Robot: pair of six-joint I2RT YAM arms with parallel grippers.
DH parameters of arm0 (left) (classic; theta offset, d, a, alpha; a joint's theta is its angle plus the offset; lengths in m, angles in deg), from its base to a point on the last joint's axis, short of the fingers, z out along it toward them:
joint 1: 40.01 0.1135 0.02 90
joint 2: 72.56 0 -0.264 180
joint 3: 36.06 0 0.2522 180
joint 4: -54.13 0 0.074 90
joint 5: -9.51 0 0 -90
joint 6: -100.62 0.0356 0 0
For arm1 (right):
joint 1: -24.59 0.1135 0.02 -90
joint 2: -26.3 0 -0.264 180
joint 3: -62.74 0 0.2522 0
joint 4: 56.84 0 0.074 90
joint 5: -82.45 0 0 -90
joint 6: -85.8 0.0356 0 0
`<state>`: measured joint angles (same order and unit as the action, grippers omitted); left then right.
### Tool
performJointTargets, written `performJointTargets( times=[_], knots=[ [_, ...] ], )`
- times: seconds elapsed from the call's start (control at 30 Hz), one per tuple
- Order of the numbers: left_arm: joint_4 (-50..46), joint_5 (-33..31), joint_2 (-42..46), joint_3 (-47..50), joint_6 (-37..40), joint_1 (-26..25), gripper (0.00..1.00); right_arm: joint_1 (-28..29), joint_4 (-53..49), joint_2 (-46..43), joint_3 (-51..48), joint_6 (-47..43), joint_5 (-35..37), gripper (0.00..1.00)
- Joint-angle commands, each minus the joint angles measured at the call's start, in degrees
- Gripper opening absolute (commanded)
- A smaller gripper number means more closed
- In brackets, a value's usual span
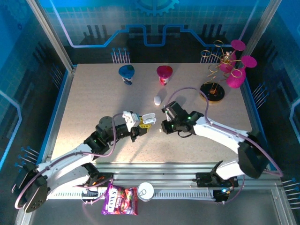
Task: Insert wireless bluetooth earbuds into charging case
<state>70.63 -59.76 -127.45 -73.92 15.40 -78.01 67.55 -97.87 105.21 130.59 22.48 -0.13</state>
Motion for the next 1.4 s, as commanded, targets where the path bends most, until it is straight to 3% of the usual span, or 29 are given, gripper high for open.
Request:
performJointTargets(
  times=[0.0, 0.4, 0.77, 1.37],
  knots=[
    [0.4, -2.0, -2.2, -1.4, -2.8, -0.3, 0.00, -0.2, -1.6, -5.5, -0.3, -5.0, 7.8, 0.20],
    [3.7, 0.5, -8.1, -1.6, -4.8, -0.3, 0.00, 4.8, 5.6, -18.9, -1.0, -16.7, 10.8, 0.18],
    [4.9, 2.4, -10.0, -2.7, -4.7, -0.3, 0.00, 10.3, 9.8, -13.3, 3.5, -20.1, 9.6, 0.18],
    [4.2, 1.8, -10.3, -4.3, -5.8, -0.3, 0.00, 10.8, 9.7, -11.4, 1.9, -20.1, 8.3, 0.18]
  ],
)
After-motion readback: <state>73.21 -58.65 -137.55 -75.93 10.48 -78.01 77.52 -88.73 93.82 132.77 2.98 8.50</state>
